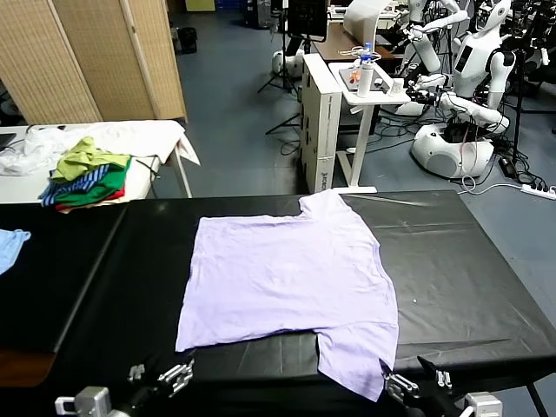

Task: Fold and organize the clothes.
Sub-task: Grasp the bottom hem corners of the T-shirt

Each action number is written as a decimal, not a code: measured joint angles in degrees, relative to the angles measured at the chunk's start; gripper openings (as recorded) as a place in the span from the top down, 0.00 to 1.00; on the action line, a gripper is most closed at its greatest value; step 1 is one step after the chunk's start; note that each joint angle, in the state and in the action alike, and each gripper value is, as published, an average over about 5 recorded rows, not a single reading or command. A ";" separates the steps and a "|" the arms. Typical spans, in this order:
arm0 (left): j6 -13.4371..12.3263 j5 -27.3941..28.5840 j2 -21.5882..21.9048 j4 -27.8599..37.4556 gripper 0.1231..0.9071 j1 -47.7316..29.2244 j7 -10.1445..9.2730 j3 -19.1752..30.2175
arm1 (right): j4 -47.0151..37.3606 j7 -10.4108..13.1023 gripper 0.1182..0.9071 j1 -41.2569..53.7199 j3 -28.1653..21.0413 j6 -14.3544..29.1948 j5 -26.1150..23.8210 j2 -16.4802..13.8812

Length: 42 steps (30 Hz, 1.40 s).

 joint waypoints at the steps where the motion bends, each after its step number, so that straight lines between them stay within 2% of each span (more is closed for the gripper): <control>1: -0.10 0.19 -0.07 0.08 0.00 -0.07 -0.06 0.05 | -0.12 0.03 0.00 0.08 -0.11 0.00 -0.01 0.02; 5: -0.57 1.12 -0.49 0.78 0.00 -0.48 -0.50 0.44 | -0.94 0.14 0.04 0.43 -0.61 0.02 -0.06 0.19; 10: -1.08 1.31 -0.96 2.04 0.00 -1.02 -0.49 0.93 | -1.74 0.13 0.17 0.58 -1.26 0.02 -0.05 0.76; 14: -1.36 1.63 -1.59 2.58 0.04 -1.30 -0.32 1.67 | -2.27 0.06 0.39 0.78 -1.66 0.01 -0.04 1.05; 16: -1.48 1.92 -1.89 2.61 0.14 -1.27 -0.26 1.97 | -2.50 0.05 0.56 0.84 -1.75 0.02 -0.05 1.10; 19: -1.61 2.20 -2.06 2.68 0.37 -1.16 -0.16 2.13 | -2.59 0.03 0.80 0.80 -1.87 0.02 -0.05 1.15; 22: -1.71 2.23 -2.05 2.93 0.61 -1.17 0.06 2.13 | -2.35 0.09 0.95 0.52 -1.89 -0.06 -0.08 1.25; 25: -1.74 2.21 -2.12 3.14 0.85 -1.25 0.33 2.15 | -1.43 0.40 0.97 -0.34 -1.54 -0.28 -0.12 1.33; 28: -1.86 2.36 -2.29 3.12 0.97 -1.15 0.57 2.20 | 0.20 0.95 0.97 -1.87 -0.96 -0.83 -0.12 1.35; 37: -2.68 4.87 -2.88 0.24 0.97 1.92 -0.28 1.45 | 4.85 1.48 0.97 -7.02 0.29 -1.25 0.03 1.70; 42: -3.39 6.25 -3.64 -2.20 0.97 4.66 -0.58 0.72 | 4.96 -0.31 0.97 -6.52 0.93 0.81 1.20 1.34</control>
